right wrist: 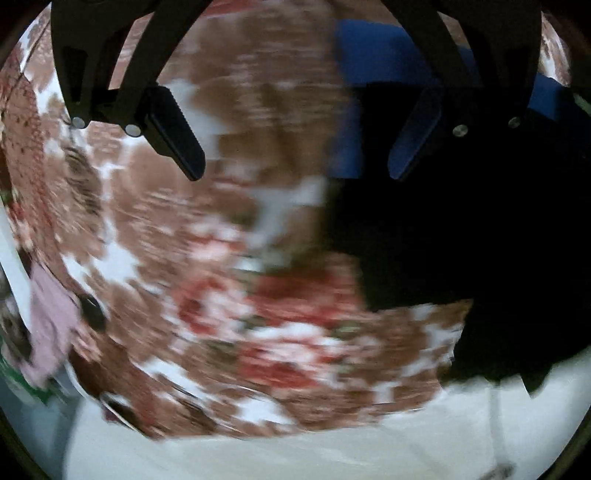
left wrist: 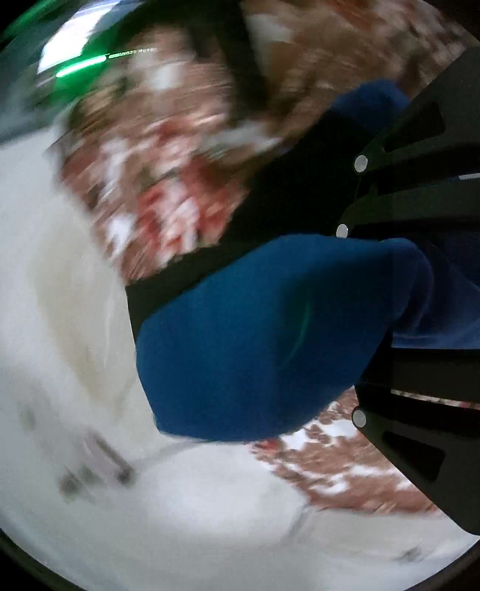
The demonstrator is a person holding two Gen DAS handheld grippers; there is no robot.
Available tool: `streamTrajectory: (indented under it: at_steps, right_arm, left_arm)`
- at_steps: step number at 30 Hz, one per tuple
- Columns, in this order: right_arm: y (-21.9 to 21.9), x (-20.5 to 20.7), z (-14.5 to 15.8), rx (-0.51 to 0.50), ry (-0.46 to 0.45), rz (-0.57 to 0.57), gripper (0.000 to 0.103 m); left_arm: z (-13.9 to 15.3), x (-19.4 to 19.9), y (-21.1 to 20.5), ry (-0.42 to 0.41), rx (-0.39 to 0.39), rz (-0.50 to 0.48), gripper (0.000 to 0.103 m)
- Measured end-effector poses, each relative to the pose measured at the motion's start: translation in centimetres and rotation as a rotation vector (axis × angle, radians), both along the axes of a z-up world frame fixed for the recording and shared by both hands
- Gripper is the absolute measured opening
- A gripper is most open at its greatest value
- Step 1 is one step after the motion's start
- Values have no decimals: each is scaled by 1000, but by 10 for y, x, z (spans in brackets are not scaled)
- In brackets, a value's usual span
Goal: Fold large clothes
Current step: 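Flip the held jacket bundle over with the left tool, showing the 'ME' print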
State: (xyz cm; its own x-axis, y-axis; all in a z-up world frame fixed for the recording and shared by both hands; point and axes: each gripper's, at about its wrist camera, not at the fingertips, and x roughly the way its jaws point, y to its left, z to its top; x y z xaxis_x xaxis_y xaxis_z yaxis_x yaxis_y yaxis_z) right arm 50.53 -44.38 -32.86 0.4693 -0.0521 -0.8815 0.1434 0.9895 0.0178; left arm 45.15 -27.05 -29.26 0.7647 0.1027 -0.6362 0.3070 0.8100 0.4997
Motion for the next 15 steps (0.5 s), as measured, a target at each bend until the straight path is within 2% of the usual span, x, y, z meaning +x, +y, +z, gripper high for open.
streamTrajectory:
  at_steps: [2, 4, 7, 10, 12, 13, 15]
  right_arm:
    - [-25, -4, -5, -10, 13, -9, 98]
    - [-42, -9, -7, -12, 16, 12, 98]
    - [-48, -12, -6, 17, 12, 56, 98]
    - [-36, -8, 2, 29, 0, 112, 98]
    - [-23, -4, 15, 36, -30, 165, 98]
    - [-14, -2, 20, 46, -42, 206, 98]
    - [5, 4, 23, 55, -38, 282, 98]
  left_arm:
    - [-44, -12, -34, 40, 164, -74, 17]
    - [-71, -22, -54, 49, 270, -120, 17]
    - [-98, -31, -72, 63, 387, -160, 19]
    - [-113, -36, -80, 67, 484, -175, 19]
    - [-120, -41, -87, 30, 560, -162, 22]
    - [-126, -47, -91, -8, 623, -163, 25]
    - [-128, -61, -92, -63, 665, -178, 33]
